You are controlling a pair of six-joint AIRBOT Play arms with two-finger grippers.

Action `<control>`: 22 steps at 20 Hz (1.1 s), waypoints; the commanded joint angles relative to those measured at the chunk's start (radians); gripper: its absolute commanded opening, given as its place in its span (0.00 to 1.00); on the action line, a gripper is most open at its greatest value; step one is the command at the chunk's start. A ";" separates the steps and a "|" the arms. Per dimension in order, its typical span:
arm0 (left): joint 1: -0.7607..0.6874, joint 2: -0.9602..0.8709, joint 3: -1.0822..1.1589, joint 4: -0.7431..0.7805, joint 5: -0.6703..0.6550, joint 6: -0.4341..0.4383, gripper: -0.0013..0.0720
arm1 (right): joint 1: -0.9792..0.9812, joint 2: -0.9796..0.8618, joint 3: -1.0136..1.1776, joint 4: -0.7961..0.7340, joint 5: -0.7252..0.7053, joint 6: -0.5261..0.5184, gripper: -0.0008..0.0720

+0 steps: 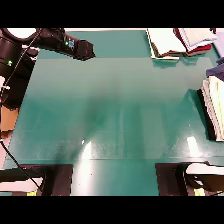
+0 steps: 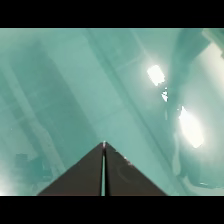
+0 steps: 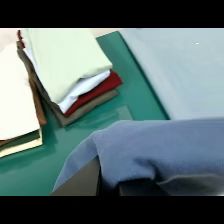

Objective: Fold the shirts.

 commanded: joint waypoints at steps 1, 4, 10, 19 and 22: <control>0.000 -0.001 0.001 0.001 0.003 0.001 0.04 | -0.056 0.090 -0.091 0.002 0.016 -0.027 0.04; 0.000 -0.001 0.001 0.001 0.003 0.008 0.04 | -0.110 0.188 -0.217 -0.001 0.060 -0.045 0.04; 0.000 -0.001 0.001 0.000 -0.001 0.027 0.04 | -0.236 0.367 -0.523 -0.121 0.215 -0.175 0.04; 0.000 -0.001 0.001 0.000 -0.005 0.034 0.05 | -0.401 0.510 -0.896 -0.350 0.193 -0.173 0.70; 0.000 -0.001 0.001 0.000 0.000 0.034 0.04 | -0.432 0.490 -0.829 -0.343 0.195 -0.135 0.84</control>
